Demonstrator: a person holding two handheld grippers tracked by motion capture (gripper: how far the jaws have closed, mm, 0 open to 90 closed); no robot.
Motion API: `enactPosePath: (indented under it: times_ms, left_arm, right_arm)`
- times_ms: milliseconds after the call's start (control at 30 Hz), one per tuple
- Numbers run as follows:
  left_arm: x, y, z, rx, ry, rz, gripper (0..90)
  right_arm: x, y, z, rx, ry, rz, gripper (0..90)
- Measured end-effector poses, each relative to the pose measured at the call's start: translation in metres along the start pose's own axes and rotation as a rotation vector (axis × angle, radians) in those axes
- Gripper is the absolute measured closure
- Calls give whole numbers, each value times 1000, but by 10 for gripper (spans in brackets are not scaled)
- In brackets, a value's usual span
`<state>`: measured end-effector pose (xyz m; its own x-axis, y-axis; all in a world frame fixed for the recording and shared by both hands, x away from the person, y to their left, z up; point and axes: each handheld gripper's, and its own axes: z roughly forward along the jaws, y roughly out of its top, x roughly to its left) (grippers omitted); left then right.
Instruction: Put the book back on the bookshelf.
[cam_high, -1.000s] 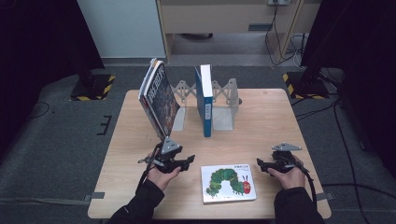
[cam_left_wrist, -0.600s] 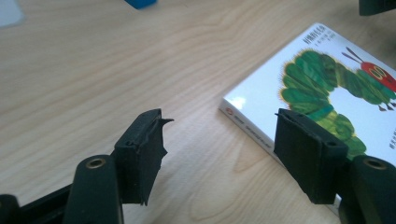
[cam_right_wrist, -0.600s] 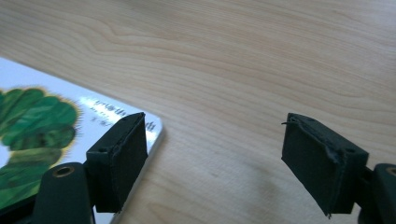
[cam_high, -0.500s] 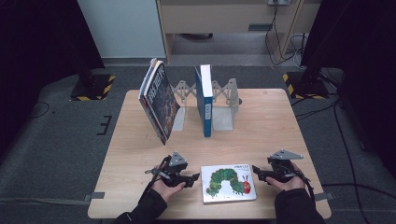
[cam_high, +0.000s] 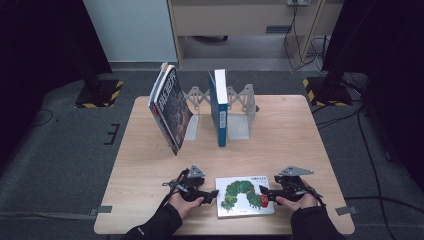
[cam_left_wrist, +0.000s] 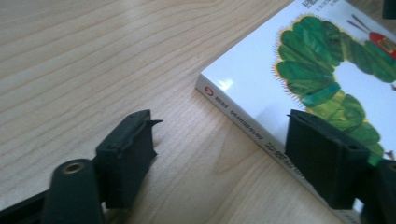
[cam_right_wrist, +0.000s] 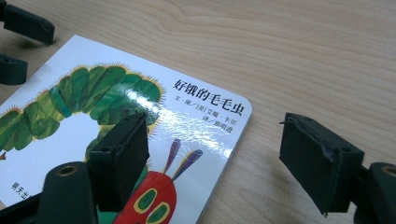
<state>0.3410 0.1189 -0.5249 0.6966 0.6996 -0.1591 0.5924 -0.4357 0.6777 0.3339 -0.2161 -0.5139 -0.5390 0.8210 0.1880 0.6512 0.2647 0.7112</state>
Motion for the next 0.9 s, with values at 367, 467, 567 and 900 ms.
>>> enactPosePath:
  times_ms: [367, 467, 567, 900]
  left_arm:
    - [-5, -11, 3, -18, 128, 91, 125]
    - [-5, -14, 3, -42, 126, 89, 99]
    - [-4, -13, 4, -23, 128, 85, 28]
    - [-1, -9, -4, -47, 41, -44, 182]
  right_arm:
    - [1, -3, 4, 16, 25, 21, 253]
    - [1, -4, 5, 21, 31, 30, 261]
    - [1, -5, 6, 21, 48, 53, 270]
    - [1, -6, 9, 24, 103, 87, 300]
